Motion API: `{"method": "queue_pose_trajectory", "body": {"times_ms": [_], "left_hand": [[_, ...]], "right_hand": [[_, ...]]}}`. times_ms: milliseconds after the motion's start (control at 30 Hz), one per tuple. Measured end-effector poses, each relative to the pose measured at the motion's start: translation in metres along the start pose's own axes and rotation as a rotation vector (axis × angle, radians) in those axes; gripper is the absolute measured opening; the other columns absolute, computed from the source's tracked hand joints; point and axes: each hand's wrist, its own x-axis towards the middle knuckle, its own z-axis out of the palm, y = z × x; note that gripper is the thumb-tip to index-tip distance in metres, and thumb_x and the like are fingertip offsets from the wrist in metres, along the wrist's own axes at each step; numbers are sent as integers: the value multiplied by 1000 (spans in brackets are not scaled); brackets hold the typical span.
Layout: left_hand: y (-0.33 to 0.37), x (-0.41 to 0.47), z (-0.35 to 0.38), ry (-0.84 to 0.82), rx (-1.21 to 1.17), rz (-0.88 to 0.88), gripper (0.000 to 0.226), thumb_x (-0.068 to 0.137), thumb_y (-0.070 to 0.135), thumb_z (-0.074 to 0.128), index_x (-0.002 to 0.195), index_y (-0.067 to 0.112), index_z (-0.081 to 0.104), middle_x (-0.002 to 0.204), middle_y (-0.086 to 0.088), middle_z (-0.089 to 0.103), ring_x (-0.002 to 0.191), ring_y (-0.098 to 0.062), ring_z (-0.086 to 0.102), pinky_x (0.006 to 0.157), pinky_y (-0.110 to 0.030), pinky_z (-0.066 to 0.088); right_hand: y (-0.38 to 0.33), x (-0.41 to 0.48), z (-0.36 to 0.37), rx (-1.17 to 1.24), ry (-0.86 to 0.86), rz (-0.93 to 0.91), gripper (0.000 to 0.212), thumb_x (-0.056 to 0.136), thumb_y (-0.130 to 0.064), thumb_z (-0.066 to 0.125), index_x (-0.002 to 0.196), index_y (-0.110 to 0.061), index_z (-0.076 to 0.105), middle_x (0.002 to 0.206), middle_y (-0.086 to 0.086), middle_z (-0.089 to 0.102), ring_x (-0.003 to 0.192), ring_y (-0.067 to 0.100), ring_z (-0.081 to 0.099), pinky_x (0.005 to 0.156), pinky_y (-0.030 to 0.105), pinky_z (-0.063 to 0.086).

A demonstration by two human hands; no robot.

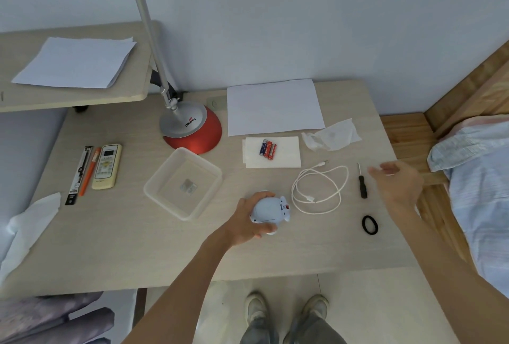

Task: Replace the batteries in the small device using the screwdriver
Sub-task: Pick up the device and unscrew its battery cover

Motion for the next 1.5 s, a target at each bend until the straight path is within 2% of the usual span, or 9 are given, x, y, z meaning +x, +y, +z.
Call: {"method": "queue_pose_trajectory", "body": {"times_ms": [100, 233, 400, 733, 833, 1033, 1233, 1333, 1500], "left_hand": [[1, 1, 0, -11, -1, 8, 77, 79, 23, 95, 138, 54, 58, 138, -6, 36, 121, -30, 59, 73, -36, 69], [2, 0, 0, -14, -3, 2, 76, 79, 20, 94, 136, 57, 59, 138, -5, 37, 122, -29, 58, 73, -35, 68], [3, 0, -1, -11, -8, 5, 78, 77, 22, 95, 137, 56, 59, 140, -6, 38, 122, -32, 60, 73, -34, 68], [2, -3, -1, -24, -50, 14, 78, 79, 16, 95, 139, 51, 59, 141, -5, 37, 126, -28, 54, 81, -40, 70], [0, -2, -1, -39, -72, 32, 79, 78, 16, 96, 139, 50, 60, 143, -5, 36, 131, -30, 50, 82, -42, 70], [-3, -4, -4, -39, -11, 92, 79, 77, 20, 97, 137, 55, 59, 144, 3, 43, 136, -25, 46, 98, -35, 63], [-7, -3, -9, -65, -44, 127, 85, 72, 26, 100, 143, 48, 58, 154, 9, 44, 141, -23, 50, 107, -46, 61], [-10, -8, -10, -71, -22, 172, 82, 78, 22, 98, 145, 45, 57, 155, 19, 47, 143, -21, 48, 109, -45, 59], [-13, -25, -12, -16, -128, 140, 77, 82, 7, 92, 146, 33, 59, 141, -2, 57, 121, -22, 64, 84, -40, 66]], "right_hand": [[-20, -8, -30, 57, 67, -97, 30, 85, -36, 86, 106, -16, 78, 96, -1, 76, 90, 19, 70, 90, 47, 59], [-60, -45, -60, 170, 105, -231, 26, 88, -31, 84, 110, -18, 76, 101, -2, 76, 82, 17, 68, 83, 35, 57], [-92, -124, -34, 217, -222, -426, 30, 83, -10, 87, 109, -22, 76, 100, -10, 73, 77, 13, 69, 74, 33, 58], [-59, -193, 64, -425, -623, -630, 67, 83, -13, 73, 142, -25, 45, 139, -7, 48, 108, 23, 66, 74, 39, 57], [-60, -188, 73, -403, -639, -561, 64, 83, -14, 74, 140, -26, 48, 131, -5, 51, 106, 24, 66, 77, 41, 57], [-61, -170, 84, -164, -776, -430, 71, 56, -57, 76, 117, -24, 61, 106, -5, 65, 92, 18, 66, 75, 42, 58], [-48, -155, 85, -52, -830, -406, 63, 53, -26, 97, 106, -22, 65, 92, -3, 70, 82, 19, 69, 70, 40, 57], [-44, -152, 85, -23, -848, -441, 61, 52, -31, 96, 104, -24, 66, 87, -4, 70, 72, 13, 66, 62, 31, 51], [-42, -155, 89, -1, -857, -499, 50, 55, -31, 93, 92, -24, 61, 75, 0, 67, 60, 8, 54, 55, 29, 44]]}}
